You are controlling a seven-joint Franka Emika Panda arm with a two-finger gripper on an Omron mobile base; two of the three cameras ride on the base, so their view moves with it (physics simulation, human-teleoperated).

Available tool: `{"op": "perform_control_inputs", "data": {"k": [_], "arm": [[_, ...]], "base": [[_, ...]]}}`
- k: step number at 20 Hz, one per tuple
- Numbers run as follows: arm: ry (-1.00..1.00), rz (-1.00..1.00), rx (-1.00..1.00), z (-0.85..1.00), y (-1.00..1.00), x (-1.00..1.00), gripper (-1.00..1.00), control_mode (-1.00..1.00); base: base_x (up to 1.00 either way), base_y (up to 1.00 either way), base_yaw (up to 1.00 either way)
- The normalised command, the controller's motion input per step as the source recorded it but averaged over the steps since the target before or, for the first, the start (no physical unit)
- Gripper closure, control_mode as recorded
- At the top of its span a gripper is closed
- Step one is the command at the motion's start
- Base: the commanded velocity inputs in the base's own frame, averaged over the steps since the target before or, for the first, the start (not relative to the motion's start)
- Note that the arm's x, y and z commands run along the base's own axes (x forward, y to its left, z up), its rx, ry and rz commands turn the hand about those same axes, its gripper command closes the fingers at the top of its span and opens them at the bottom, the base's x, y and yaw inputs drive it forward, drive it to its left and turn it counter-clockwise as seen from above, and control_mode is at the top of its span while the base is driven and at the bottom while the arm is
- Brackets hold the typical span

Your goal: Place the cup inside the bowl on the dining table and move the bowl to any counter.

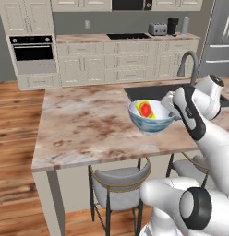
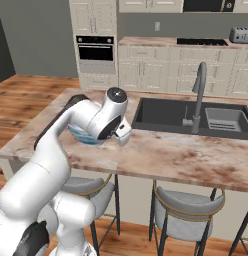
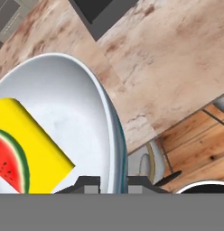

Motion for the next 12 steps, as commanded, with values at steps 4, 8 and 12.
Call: {"op": "perform_control_inputs", "data": {"k": [4, 8, 12], "arm": [[0.00, 0.00, 0.00, 0.09, 0.00, -0.77, 1.00, -1.00], [0.00, 0.00, 0.00, 0.04, 0.00, -0.71, 1.00, -1.00], [0.00, 0.00, 0.00, 0.00, 0.00, -0.37, 1.00, -1.00]], "base": [[0.00, 0.00, 0.00], [0.00, 0.00, 0.00], [0.00, 0.00, 0.00]]}}
